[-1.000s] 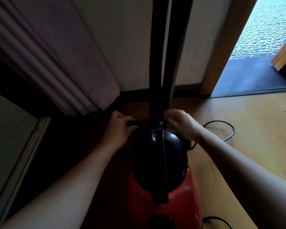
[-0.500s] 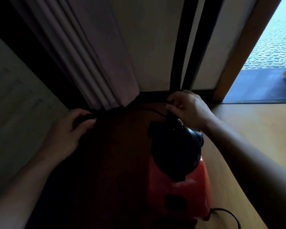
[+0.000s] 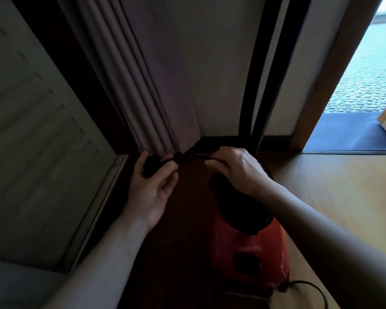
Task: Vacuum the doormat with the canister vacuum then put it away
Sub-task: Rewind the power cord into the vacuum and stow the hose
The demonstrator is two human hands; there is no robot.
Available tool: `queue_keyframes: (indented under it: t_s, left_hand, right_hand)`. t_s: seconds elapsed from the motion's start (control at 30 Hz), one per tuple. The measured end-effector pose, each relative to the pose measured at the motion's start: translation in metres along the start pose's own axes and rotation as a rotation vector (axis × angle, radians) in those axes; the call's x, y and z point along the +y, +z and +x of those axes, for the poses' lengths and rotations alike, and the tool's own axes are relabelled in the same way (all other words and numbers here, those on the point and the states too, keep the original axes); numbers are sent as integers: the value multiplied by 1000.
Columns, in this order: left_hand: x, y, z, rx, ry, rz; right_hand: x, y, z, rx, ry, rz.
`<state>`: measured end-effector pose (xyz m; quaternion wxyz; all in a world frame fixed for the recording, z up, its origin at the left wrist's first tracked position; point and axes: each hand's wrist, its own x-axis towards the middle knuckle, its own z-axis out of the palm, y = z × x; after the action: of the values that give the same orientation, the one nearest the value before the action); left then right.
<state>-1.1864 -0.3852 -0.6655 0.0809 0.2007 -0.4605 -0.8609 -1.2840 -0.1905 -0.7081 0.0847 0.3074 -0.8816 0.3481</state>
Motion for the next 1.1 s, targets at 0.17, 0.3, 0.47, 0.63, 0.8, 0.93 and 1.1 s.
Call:
queue_keyframes:
  t_s: [0.17,0.3,0.47,0.63,0.8,0.93,1.1]
  left_hand:
    - [-49,13,-31,44,-553,-34]
    - [-67,8,-51,32,-675,157]
    - [-72,21,-50,-1,-334,412]
    - [-72,36,-21,-2,194,764]
    - [-77,36,-8,66,281,544]
    - [-73,41,-2,22,232,248]
    - [-64,32,-15,78,381,452]
  right_hand:
    - [-7,-6,-16,94,-13,25]
    - [-12,-11,-24,109,-39,31]
    - [-29,-6,-23,77,-56,46]
    - [-37,-5,-12,51,-56,99]
    - [-45,0,-4,33,-57,129]
    - [-42,-4,-1,-50,-66,264]
    - [-1,-14,-2,-82,102,170]
